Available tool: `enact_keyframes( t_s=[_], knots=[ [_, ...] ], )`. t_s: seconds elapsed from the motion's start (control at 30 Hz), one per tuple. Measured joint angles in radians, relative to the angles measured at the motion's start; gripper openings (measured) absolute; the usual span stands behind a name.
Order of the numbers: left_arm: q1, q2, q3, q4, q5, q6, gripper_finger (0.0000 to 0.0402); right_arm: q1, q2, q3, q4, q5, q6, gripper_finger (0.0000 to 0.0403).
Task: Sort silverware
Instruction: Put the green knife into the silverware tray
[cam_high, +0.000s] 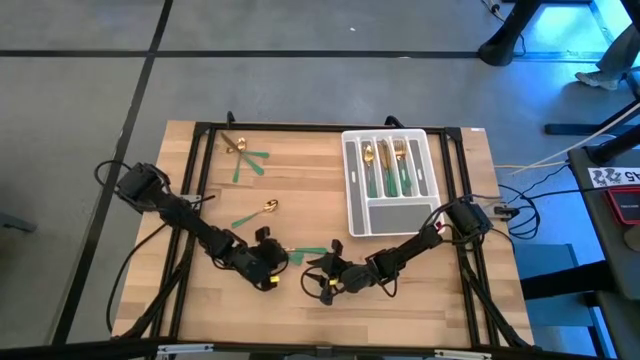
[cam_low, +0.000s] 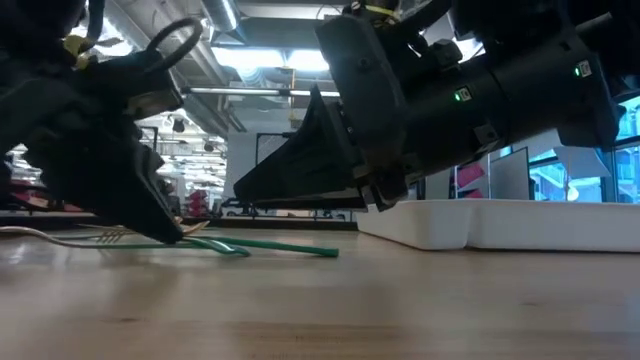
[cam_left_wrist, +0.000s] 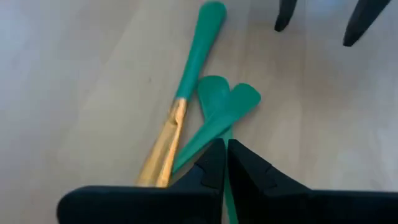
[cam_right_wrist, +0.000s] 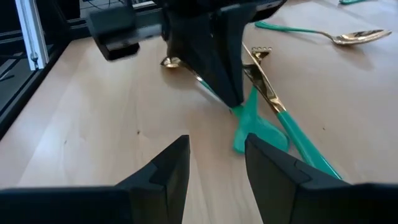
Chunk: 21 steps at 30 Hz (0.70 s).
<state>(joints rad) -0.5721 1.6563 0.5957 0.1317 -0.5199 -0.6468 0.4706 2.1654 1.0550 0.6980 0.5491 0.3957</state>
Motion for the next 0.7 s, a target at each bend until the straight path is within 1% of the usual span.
enact_keyframes(
  t_s=[0.1, 0.17, 0.3, 0.4, 0.47, 0.57, 0.6, 0.7],
  knots=[
    [-0.012, -0.004, 0.004, -0.077, 0.017, -0.104, 0.001, 0.0, 0.0, 0.0, 0.0, 0.0, 0.001, 0.0152],
    [-0.026, -0.005, 0.003, -0.104, 0.033, -0.131, 0.001, 0.0, 0.0, 0.0, 0.0, 0.0, 0.002, 0.0152],
    [-0.07, -0.004, 0.003, -0.051, 0.144, -0.037, 0.0006, 0.0, 0.0, 0.0, 0.0, 0.0, 0.002, 0.0152],
    [-0.087, -0.001, 0.0, -0.008, 0.168, 0.017, 0.0002, 0.0, 0.0, 0.0, 0.001, 0.0, 0.001, 0.0152],
    [-0.077, -0.001, 0.0, 0.004, 0.152, 0.041, 0.0001, 0.0, 0.0, 0.0, 0.001, 0.0, 0.001, 0.0152],
    [-0.043, 0.001, -0.001, -0.003, 0.06, 0.046, 0.0002, 0.0, 0.0, 0.0, 0.001, 0.0, 0.001, 0.0152],
    [-0.025, 0.001, -0.002, -0.002, 0.049, 0.055, 0.0002, 0.0, 0.0, 0.0, 0.001, 0.0, 0.001, 0.0152],
    [0.019, 0.007, -0.002, 0.026, 0.072, 0.106, 0.0001, 0.0, 0.0, 0.0, 0.001, 0.0, 0.0, 0.0152]
  ],
)
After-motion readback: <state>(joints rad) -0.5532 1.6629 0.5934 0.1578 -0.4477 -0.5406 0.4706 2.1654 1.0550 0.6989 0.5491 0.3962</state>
